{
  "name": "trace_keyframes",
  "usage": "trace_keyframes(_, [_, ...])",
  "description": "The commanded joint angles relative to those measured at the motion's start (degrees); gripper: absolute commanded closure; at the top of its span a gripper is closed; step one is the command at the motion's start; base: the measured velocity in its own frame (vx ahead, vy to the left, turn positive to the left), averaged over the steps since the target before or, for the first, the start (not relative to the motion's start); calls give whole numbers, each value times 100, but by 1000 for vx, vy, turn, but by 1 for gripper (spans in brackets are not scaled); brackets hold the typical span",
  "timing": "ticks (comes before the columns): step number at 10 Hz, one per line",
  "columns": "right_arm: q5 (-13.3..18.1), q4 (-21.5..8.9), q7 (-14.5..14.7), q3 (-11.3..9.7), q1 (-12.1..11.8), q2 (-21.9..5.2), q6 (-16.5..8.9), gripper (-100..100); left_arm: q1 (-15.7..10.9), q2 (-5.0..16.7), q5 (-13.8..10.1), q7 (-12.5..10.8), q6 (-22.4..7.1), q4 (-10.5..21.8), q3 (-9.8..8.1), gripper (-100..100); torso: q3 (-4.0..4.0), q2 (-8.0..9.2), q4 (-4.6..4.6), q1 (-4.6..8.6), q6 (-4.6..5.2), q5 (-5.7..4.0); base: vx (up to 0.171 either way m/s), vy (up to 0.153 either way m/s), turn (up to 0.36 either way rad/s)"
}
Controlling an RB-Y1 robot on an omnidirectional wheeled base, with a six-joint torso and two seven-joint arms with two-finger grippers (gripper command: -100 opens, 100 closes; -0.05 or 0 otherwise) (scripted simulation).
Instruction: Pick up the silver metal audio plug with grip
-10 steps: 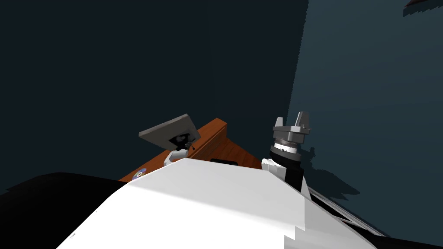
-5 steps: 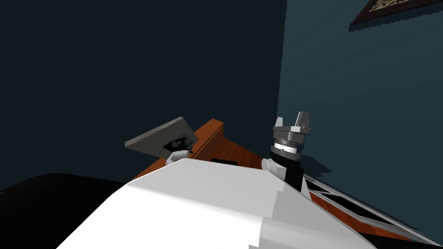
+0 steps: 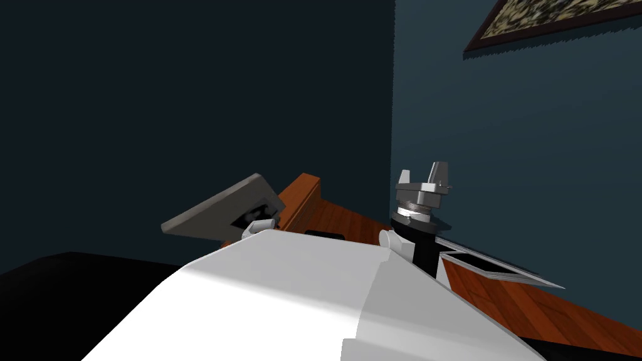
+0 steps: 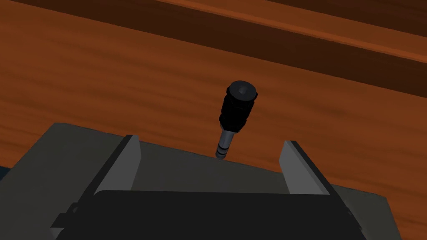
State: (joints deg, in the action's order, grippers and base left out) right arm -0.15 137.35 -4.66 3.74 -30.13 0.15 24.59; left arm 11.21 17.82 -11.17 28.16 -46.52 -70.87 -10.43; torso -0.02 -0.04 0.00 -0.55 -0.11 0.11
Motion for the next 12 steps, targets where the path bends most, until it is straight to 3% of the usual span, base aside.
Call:
trace_keyframes(1, [0, 0, 0, 0, 0, 0, 0, 0, -19, 50, -121, 97, -173, 107, 76, -100, 0, 0, 0, 0, 0, 0, -25, 108, -177])
trace_keyframes(3, [0, 0, 0, 0, 0, 0, 0, 0, -59, 115, -294, 218, -353, 283, 215, -100, 0, 0, 0, -2, 0, 0, -32, 117, -205])
trace_keyframes(4, [0, 0, 0, 0, 0, 0, 0, 0, -65, 98, -235, 169, -320, 218, 174, -100, 1, 1, 0, -1, 0, 0, -17, 53, -45])
trace_keyframes(5, [0, 0, 0, 0, -1, 1, 0, 0, -68, 102, -244, 180, -349, 222, 180, 0, -3, -5, -1, 19, -4, -3, -3, 11, 6])
trace_keyframes(6, [0, 0, 0, 0, -1, 1, 0, 0, -108, 65, -187, 120, -187, 400, 220, -100, -6, -10, -2, 35, -3, -7, 7, 19, -33])
trace_keyframes(10, [0, 0, 0, 0, -1, 1, 0, 0, -204, -23, -56, -18, 183, 818, 316, -100, -10, -17, -4, 32, -3, -6, 8, 32, -24])
trace_keyframes(11, [0, 0, 0, 0, -1, 1, 0, 0, -197, -2, -88, 16, 122, 774, 298, -100, -9, -16, -4, 31, -3, -6, 1, 16, -7])
trace_keyframes(12, [0, 0, 0, 0, -1, 1, 0, 0, -200, -4, -86, 11, 151, 791, 301, 100, -9, -15, -3, 37, -3, -8, 0, 0, 0])
